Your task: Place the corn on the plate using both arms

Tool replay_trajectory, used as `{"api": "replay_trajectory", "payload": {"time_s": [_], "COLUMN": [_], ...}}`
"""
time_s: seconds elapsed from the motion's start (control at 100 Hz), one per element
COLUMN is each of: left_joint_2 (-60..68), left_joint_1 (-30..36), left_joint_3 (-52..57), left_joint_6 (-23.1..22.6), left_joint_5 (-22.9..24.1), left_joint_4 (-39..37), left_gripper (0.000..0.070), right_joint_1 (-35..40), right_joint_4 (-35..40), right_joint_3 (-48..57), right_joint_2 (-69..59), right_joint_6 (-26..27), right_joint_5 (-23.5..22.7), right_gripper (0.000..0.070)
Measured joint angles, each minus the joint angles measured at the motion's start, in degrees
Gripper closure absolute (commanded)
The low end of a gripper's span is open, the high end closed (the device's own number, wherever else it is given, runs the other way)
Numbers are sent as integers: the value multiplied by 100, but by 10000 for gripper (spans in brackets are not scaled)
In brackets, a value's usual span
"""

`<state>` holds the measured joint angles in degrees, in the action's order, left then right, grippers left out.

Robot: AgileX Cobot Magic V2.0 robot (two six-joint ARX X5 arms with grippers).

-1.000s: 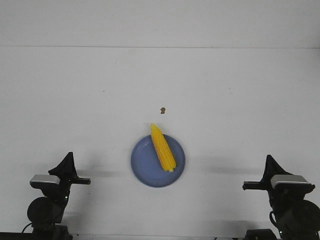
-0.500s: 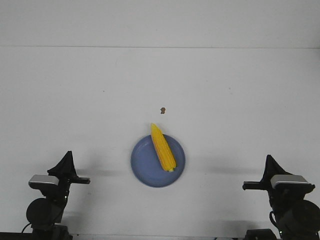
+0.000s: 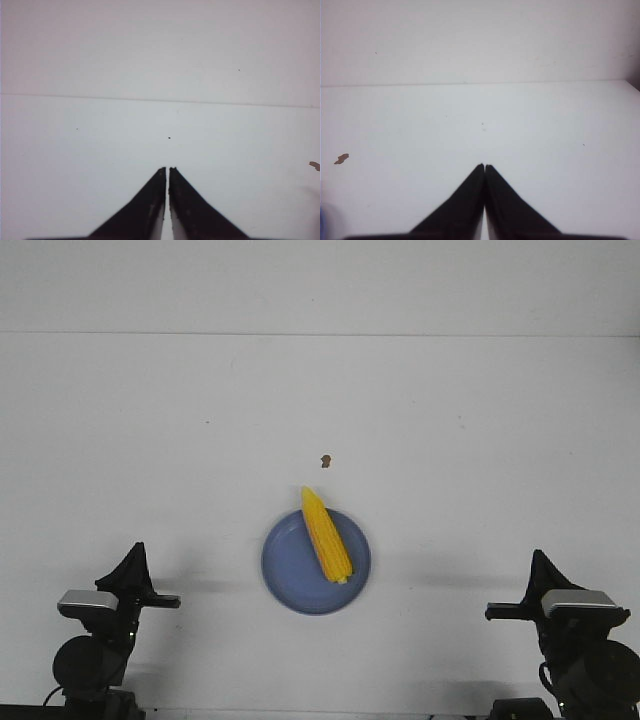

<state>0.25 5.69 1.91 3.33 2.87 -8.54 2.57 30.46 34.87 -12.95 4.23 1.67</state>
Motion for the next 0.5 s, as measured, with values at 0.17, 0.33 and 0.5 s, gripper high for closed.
{"api": "replay_trajectory", "payload": {"time_s": [0.17,0.33,0.5], "left_joint_2": [0,0,0], "left_joint_1": [0,0,0], "left_joint_3": [0,0,0], "left_joint_6": [-2,0,0], "left_joint_5": [0,0,0], "left_joint_4": [0,0,-2], "left_gripper": [684,684,684], "right_joint_1": [0,0,0], "right_joint_4": [-181,-688,-1161], "right_joint_3": [-76,-647,-1530], "right_joint_2": [133,693,1296], "right_joint_6": [-111,-149,-149], "right_joint_5": [9,9,9], "right_gripper": [700,700,700]}}
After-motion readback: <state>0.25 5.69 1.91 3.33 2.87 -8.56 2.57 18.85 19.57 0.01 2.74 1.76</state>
